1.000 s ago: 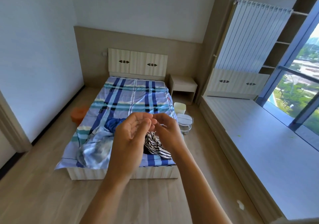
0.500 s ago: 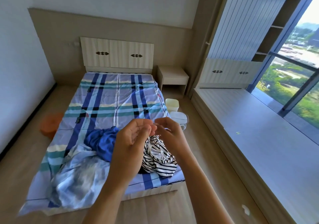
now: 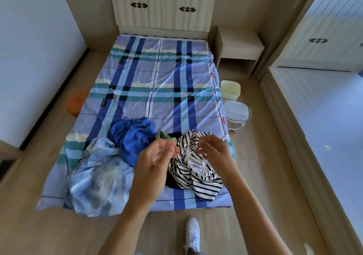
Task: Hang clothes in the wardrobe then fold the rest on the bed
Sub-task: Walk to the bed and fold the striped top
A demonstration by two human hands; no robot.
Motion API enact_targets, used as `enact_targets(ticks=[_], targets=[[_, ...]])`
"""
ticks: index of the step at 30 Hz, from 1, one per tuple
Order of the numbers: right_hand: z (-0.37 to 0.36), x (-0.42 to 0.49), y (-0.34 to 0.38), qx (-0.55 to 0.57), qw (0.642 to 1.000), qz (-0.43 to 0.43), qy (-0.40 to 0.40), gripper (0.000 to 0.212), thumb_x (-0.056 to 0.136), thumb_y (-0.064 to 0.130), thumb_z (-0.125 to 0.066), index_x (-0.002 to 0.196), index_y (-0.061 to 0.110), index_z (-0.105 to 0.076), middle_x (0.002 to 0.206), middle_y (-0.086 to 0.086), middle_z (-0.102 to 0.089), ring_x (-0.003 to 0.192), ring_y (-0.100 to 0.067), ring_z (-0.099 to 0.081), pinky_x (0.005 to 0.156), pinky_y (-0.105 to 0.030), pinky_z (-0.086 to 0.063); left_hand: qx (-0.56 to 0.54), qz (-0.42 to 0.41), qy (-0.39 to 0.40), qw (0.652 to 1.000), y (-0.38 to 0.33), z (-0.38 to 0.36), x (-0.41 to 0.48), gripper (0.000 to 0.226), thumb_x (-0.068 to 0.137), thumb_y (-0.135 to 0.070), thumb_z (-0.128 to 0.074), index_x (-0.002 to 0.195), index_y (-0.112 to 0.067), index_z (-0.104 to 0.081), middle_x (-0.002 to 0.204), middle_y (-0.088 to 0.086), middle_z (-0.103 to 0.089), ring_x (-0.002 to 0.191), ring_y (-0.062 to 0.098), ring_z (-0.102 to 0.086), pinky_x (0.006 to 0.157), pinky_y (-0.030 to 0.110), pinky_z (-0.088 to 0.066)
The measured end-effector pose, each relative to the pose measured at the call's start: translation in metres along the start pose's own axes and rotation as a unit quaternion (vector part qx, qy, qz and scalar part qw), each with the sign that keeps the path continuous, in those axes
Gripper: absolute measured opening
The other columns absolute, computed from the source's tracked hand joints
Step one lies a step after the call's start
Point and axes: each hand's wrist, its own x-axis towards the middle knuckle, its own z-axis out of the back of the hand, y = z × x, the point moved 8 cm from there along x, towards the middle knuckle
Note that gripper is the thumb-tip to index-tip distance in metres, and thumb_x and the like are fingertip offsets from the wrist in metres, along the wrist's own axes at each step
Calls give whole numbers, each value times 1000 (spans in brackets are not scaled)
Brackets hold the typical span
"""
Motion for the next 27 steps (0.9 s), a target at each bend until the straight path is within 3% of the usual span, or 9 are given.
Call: enact_targets(ticks=[5, 10, 14, 16, 21, 23, 25, 27], targets=[[-5, 67, -75, -20, 997, -74, 22, 4, 94, 17, -66, 96, 20, -68, 86, 1, -72, 78, -16, -74, 80, -40, -55, 45, 74, 2, 996, 84, -15, 55, 24, 91, -36, -59, 99, -16, -70, 93, -3, -77, 91, 7, -72, 78, 13, -51], [-24, 106, -178, -47, 987, -150, 23, 14, 93, 24, -67, 106, 27, -65, 92, 1, -73, 91, -20, -72, 83, -43, -56, 105, 152, 32, 982, 204, -16, 108, 33, 84, -52, -58, 98, -24, -69, 95, -7, -75, 95, 5, -69, 82, 19, -52], [-53, 129, -261, -52, 978, -201, 11, 23, 91, 21, -69, 112, 25, -60, 99, -1, -70, 92, -26, -68, 75, -39, -52, 196, 177, 86, 961, 316, -15, 143, 13, 97, -29, -62, 106, -22, -68, 106, -12, -70, 101, -2, -62, 82, 13, -48], [-71, 141, -301, -69, 973, -220, 14, 33, 90, 21, -71, 119, 24, -56, 105, 0, -66, 92, -23, -68, 70, -32, -49, 250, 173, 96, 948, 371, -10, 163, 20, 95, -23, -65, 115, -21, -64, 116, -9, -65, 111, 6, -58, 94, 25, -49], [-95, 180, -366, -145, 967, -210, -3, 67, 83, 21, -78, 139, 21, -43, 127, -2, -51, 117, -21, -57, 96, -42, -50, 418, 100, 138, 893, 453, -20, 229, 55, 90, -25, -67, 139, -13, -46, 132, 6, -49, 126, 25, -42, 105, 33, -35], [-98, 204, -385, -195, 962, -191, -14, 79, 80, 25, -81, 145, 22, -35, 139, -5, -42, 125, -22, -49, 103, -44, -45, 482, 71, 164, 858, 486, -29, 263, 73, 90, -28, -67, 152, -15, -32, 148, 12, -36, 139, 31, -30, 116, 42, -28], [-96, 232, -404, -233, 955, -183, -27, 91, 78, 31, -83, 149, 25, -27, 148, -6, -31, 132, -25, -42, 103, -44, -43, 534, 71, 208, 816, 525, -36, 293, 93, 88, -35, -70, 160, -26, -12, 165, 12, -7, 152, 37, -7, 123, 51, -17], [-92, 260, -416, -269, 948, -166, -42, 106, 71, 40, -86, 152, 30, -17, 155, -7, -19, 141, -31, -33, 107, -50, -40, 553, 82, 253, 790, 555, -40, 314, 113, 82, -42, -77, 160, -34, 5, 166, 8, 19, 153, 41, 12, 123, 61, -9]])
